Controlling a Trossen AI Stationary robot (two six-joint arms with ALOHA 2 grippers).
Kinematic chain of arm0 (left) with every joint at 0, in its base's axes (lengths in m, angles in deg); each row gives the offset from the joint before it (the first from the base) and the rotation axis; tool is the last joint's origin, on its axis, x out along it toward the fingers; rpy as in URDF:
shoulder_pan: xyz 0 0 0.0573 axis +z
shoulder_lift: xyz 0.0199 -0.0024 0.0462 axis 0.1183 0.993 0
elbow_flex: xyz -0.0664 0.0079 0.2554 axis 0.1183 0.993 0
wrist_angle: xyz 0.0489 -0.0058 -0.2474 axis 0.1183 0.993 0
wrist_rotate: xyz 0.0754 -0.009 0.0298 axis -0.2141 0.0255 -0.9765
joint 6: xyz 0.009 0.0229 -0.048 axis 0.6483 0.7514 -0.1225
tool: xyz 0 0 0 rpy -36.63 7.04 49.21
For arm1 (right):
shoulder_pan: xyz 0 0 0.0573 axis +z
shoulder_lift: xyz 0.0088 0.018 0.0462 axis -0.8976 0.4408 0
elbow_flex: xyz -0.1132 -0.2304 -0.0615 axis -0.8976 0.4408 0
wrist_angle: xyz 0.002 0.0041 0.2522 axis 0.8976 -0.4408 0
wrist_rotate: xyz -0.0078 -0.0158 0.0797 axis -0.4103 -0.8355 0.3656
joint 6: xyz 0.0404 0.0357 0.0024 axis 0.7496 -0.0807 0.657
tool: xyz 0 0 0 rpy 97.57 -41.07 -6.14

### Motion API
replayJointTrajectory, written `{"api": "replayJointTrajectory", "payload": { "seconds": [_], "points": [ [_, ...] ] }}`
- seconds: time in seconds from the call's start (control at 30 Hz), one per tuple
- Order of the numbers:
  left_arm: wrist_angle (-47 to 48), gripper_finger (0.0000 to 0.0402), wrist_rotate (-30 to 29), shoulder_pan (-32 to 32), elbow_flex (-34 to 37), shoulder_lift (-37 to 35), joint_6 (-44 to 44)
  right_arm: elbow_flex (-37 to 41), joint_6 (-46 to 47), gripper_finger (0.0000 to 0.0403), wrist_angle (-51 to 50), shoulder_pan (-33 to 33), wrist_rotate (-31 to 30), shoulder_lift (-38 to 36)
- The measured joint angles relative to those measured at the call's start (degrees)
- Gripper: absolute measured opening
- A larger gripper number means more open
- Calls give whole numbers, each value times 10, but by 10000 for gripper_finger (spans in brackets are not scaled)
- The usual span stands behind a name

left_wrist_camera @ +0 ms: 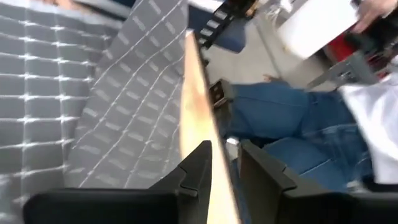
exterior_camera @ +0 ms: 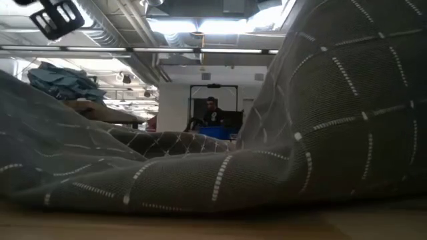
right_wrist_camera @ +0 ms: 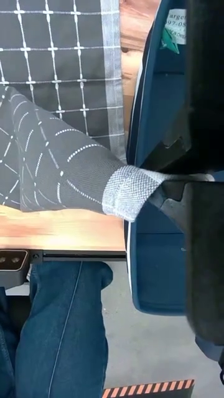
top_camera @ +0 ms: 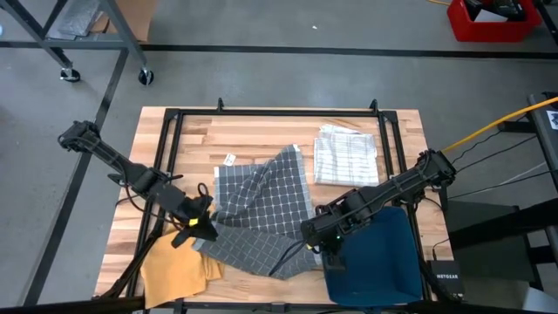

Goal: Fold towel
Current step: Fold the gray towel

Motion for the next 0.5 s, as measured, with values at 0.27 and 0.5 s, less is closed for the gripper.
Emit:
{"api": "replayJointTrajectory", "payload": {
  "seconds": [0.27,0.5],
  "points": [
    [177,72,-220,28,0,13,32,0,-1,5,0,0,-2,0],
    [262,29,-252,116,0,69,30,0,-1,5,1,0,-2,0]
  ]
}}
